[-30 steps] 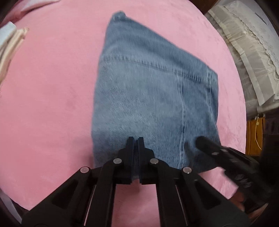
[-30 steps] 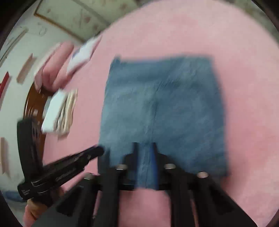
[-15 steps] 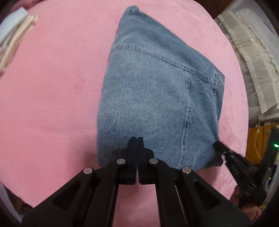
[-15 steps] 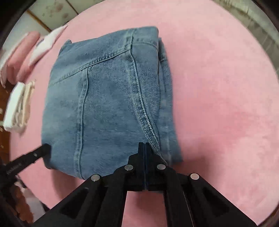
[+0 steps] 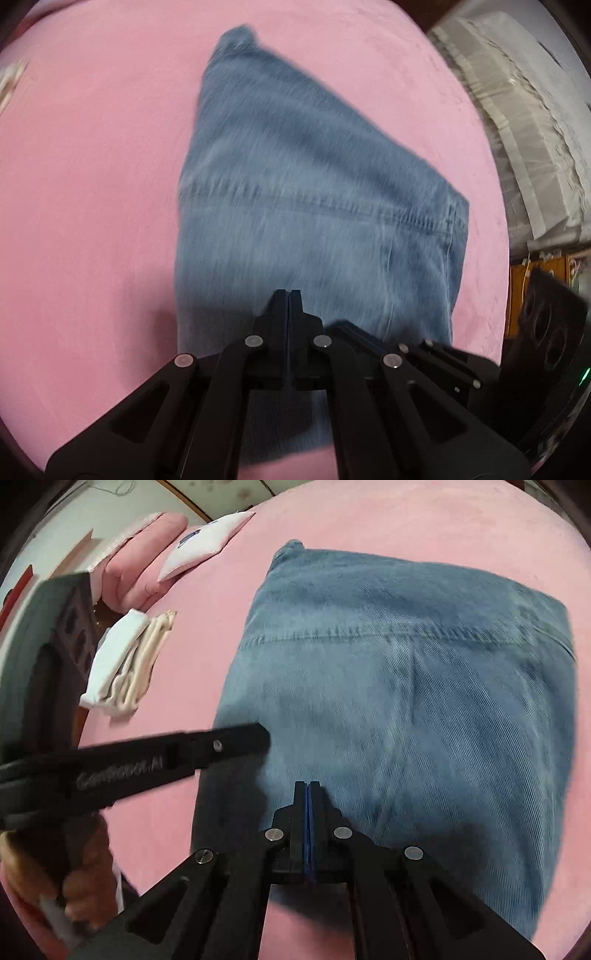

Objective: Fold large clothes
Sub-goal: 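Press the folded bundle flat with both closed tools, then open both tools and align them along the bundle's folded edge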

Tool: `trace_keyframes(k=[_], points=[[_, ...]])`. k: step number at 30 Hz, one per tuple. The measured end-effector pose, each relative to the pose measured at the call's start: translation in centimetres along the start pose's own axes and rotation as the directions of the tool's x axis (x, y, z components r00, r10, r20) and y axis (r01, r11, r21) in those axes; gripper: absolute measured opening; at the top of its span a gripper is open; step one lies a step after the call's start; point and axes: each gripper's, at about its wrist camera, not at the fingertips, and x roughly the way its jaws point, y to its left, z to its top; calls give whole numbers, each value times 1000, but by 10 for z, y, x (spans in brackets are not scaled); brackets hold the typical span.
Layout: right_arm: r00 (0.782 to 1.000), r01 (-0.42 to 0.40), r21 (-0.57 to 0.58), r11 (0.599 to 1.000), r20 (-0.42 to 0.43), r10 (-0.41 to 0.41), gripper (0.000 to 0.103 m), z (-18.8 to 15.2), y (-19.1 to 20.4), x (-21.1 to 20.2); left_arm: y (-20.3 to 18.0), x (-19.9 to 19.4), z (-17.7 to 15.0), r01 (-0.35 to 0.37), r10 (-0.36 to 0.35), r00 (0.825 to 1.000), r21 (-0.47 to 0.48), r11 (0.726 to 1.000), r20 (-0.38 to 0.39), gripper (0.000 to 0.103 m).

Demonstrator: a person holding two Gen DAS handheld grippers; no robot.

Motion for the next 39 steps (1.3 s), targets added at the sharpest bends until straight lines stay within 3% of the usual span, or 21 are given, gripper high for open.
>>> trace_keyframes(k=[6,10,14,17,20,23,26,30,33,34,36,39], points=[[994,-3,70,998,106,-5,0,60,-17,21,2,9,62,-11,8,997,45,999,78,0],[988,37,96,995,145,-51,0,95,-37,31,24,25,99,85,-79,989,-42,996,127,0],[985,87,139,987,136,-106,0,117,-65,40,36,38,113,131,-116,982,-97,987,147,0],[962,172,179,969,179,-204,0,112,-85,23,42,37,116,145,-128,978,-92,985,163,0],[932,260,270,927,183,-314,0,100,-117,1,48,34,110,180,-157,973,-123,976,171,0],[942,227,305,925,172,-288,0,86,-133,-25,52,23,93,161,-127,973,-169,972,191,0],[918,324,311,893,124,-376,0,74,-124,-37,56,11,69,119,-74,980,-244,962,187,0],[948,275,362,891,51,-313,0,36,-116,-54,50,-8,31,24,21,983,-239,971,184,1],[959,268,377,887,-19,-282,2,3,-109,-50,42,-18,5,-56,90,986,-229,972,140,13],[961,267,374,888,-37,-274,5,-3,-104,-43,45,-22,-5,-68,99,987,-234,970,124,20],[964,265,375,888,-82,-253,23,-24,-97,-38,40,-26,-27,-82,107,989,-226,971,101,28],[961,276,351,895,-98,-258,26,-48,-85,-34,23,-31,-58,-144,156,986,-170,975,57,34]])
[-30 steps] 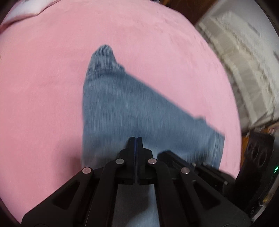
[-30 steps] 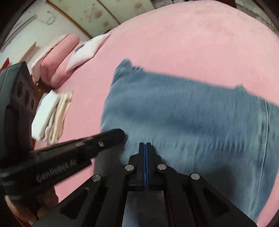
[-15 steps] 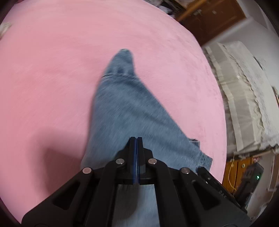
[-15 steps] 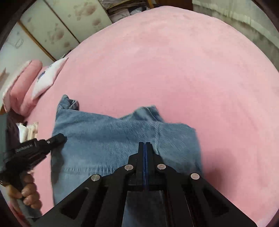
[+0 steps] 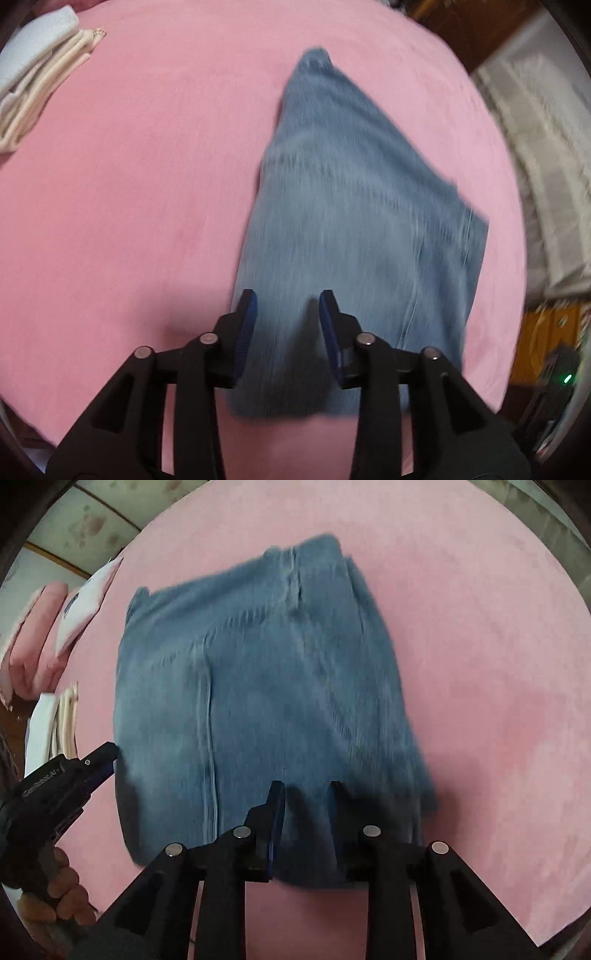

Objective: Fold large clothes
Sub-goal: 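Open both tools and align them along the bundle's folded edge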

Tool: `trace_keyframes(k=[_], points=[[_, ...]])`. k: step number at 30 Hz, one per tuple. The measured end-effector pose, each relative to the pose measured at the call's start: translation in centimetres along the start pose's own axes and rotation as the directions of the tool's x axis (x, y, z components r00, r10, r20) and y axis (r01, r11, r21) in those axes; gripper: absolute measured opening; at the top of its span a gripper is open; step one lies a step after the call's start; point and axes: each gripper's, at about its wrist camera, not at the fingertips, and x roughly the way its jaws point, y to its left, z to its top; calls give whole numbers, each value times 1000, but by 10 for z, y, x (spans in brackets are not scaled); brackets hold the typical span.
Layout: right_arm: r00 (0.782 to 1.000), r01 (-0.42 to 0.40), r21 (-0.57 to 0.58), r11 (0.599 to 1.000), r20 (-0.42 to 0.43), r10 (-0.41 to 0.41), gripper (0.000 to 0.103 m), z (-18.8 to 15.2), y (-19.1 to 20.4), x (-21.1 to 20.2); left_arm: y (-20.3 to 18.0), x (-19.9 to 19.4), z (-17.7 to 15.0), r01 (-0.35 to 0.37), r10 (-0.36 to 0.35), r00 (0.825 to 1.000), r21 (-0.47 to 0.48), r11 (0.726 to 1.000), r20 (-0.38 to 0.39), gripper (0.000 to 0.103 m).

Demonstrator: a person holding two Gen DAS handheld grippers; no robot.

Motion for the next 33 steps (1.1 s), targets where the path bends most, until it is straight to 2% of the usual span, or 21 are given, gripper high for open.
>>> trace_keyframes(k=[2,4,8,10,12,14,15,16,21,25,28,33], points=[[999,35,-48,998,-17,-36,31,-14,6,-3,-8,-5,-18,-35,36,999,46,998,-32,37],[996,81,-89,993,-34,-85,33,-26,13,-9,-11,-11,-34,-33,37,998,69,997,-52,51],[992,95,-134,987,-66,-104,35,-43,21,-24,-22,-20,-56,-84,94,992,119,989,-80,55],[991,102,-145,984,-67,-113,43,-48,20,-36,-27,-30,-60,-110,121,990,143,984,-71,55],[993,94,-150,984,-62,-104,64,-48,21,-47,-35,-45,-63,-150,162,985,181,972,-55,55],[995,66,-149,987,-61,-75,75,-50,17,-68,-39,-58,-63,-191,206,977,211,959,-51,56],[996,58,-145,988,-57,-67,82,-49,16,-77,-40,-64,-59,-194,209,977,213,958,-52,59],[997,55,-144,988,-49,-63,85,-48,16,-85,-43,-69,-55,-190,205,977,213,959,-53,64],[997,77,-174,982,-16,-81,89,-46,26,-116,-46,-99,-54,-164,177,983,193,967,-53,79],[998,39,-198,979,-37,-47,90,-47,26,-133,-47,-116,-57,-162,172,984,184,969,-41,79],[999,35,-210,977,-19,-40,90,-48,30,-142,-49,-120,-60,-175,183,983,194,965,-27,79],[1000,10,-196,980,-23,-14,90,-45,33,-138,-43,-106,-58,-106,117,990,132,986,-82,79]])
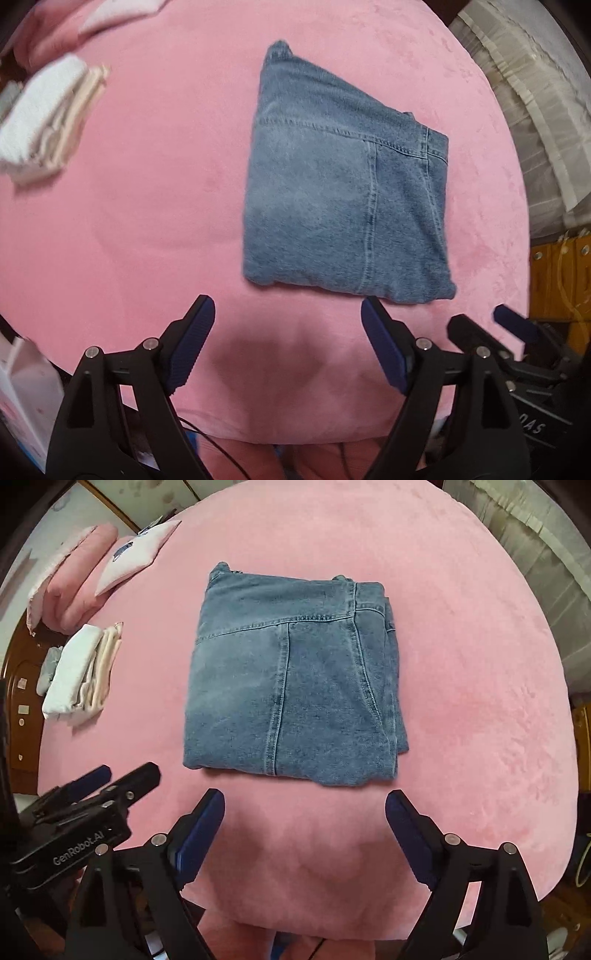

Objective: Fold large clothes
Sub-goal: 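Open both tools and align them along the bundle's folded edge, then slide both tools under the bundle edge and grasp it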

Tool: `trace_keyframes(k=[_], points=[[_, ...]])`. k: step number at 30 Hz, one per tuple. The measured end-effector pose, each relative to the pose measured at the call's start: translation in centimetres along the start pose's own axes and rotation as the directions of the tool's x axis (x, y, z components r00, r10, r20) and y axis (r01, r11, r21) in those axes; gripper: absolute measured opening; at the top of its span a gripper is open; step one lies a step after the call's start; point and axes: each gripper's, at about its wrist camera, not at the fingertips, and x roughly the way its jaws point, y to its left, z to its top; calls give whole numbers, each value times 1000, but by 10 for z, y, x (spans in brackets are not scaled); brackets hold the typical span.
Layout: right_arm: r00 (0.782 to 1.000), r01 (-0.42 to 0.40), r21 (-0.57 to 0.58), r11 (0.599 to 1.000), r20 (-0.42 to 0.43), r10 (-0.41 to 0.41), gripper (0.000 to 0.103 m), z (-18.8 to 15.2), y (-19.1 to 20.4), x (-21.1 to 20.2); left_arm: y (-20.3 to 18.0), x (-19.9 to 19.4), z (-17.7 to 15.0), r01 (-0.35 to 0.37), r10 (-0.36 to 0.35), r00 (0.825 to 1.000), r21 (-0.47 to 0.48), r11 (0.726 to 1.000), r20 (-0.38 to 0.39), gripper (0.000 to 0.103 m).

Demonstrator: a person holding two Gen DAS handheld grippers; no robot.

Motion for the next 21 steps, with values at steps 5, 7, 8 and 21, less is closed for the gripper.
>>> trace_keyframes(k=[5,7,8,21], points=[[1000,-22,49,999,-3,23,90,5,-20,27,10,33,8,79,-81,997,-67,995,-20,79],[1000,-18,67,998,-11,19,90,11,-35,44,19,56,15,158,-164,985,-111,981,-46,79],[1000,-23,74,997,-17,24,90,12,-40,52,24,66,19,191,-200,978,-128,973,-62,79],[974,-222,190,956,3,226,90,88,-146,125,67,142,92,353,-371,923,-161,921,-99,79]])
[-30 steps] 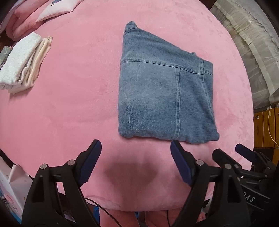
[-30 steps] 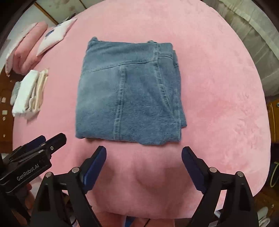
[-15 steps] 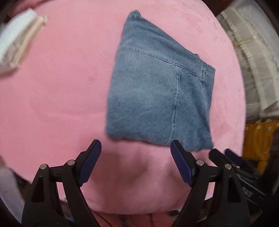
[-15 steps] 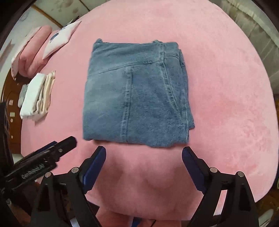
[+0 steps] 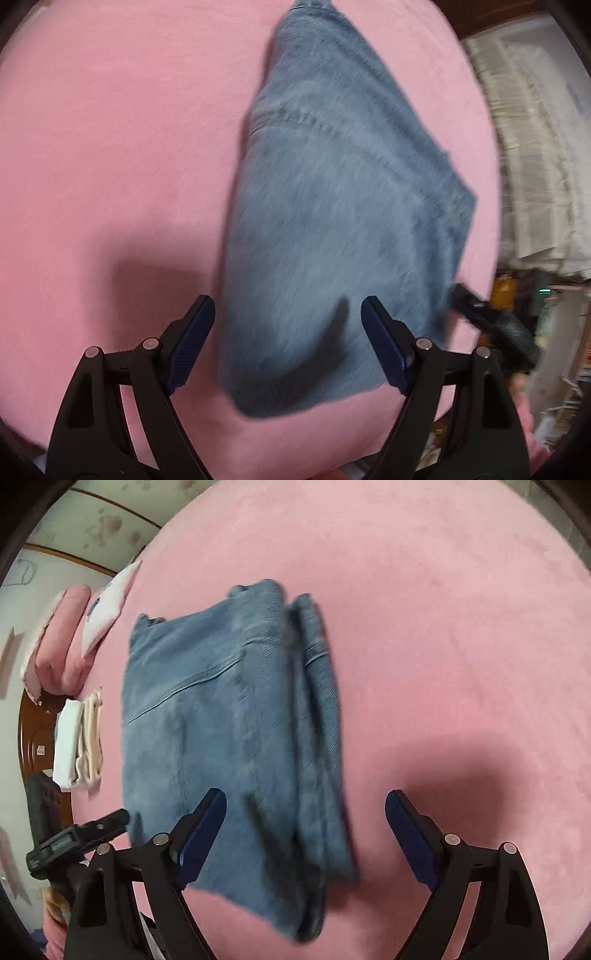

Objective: Fold large clothes
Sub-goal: 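Slide both tools under the bundle edge and grasp it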

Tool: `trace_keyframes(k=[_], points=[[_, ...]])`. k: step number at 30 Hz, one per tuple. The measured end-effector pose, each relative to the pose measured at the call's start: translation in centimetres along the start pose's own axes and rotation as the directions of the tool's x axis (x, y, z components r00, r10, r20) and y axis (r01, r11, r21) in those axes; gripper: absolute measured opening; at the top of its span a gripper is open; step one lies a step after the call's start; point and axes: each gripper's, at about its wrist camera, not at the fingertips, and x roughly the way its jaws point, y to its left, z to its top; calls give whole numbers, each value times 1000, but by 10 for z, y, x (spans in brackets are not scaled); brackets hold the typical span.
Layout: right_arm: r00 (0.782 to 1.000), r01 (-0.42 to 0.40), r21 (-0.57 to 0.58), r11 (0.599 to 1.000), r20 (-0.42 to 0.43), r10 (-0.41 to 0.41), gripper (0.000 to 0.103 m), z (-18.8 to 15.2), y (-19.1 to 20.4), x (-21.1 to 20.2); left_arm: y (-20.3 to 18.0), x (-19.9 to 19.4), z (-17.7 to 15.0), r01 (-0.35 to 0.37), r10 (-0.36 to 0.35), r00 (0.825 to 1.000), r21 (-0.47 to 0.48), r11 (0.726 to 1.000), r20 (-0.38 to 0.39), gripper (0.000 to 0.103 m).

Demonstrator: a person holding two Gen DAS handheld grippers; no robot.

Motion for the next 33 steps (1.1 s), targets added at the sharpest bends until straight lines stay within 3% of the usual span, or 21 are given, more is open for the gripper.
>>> trace_keyframes(k=[2,5,7,9,14,17,21,27,33], points=[[997,-68,18,997,-31,69,90,8,-10,14,-4,5,9,-5,6,1000,44,999,-6,80],[991,-121,-44,992,-59,118,90,16,-15,28,-11,16,21,-27,26,1000,116,993,6,80],[982,-182,-69,981,-68,178,87,21,-14,34,-10,25,30,-33,33,999,109,993,4,80],[970,-236,-55,970,-79,232,76,27,-14,40,-10,33,37,-22,22,1000,118,993,-1,83],[946,-314,-8,949,-90,312,73,38,-19,52,-11,45,49,1,-5,999,95,996,35,86],[955,-284,-10,959,-88,282,64,35,-17,53,-15,45,47,-16,13,999,76,997,47,82],[954,-296,14,955,-44,296,42,31,-22,40,-19,39,42,-45,40,996,59,997,74,64],[955,-296,-2,955,30,296,30,17,-14,5,-17,18,28,-31,27,989,27,999,142,46],[949,-294,-110,949,82,304,28,-2,22,-36,-10,-8,17,-36,40,991,-30,999,129,45]])
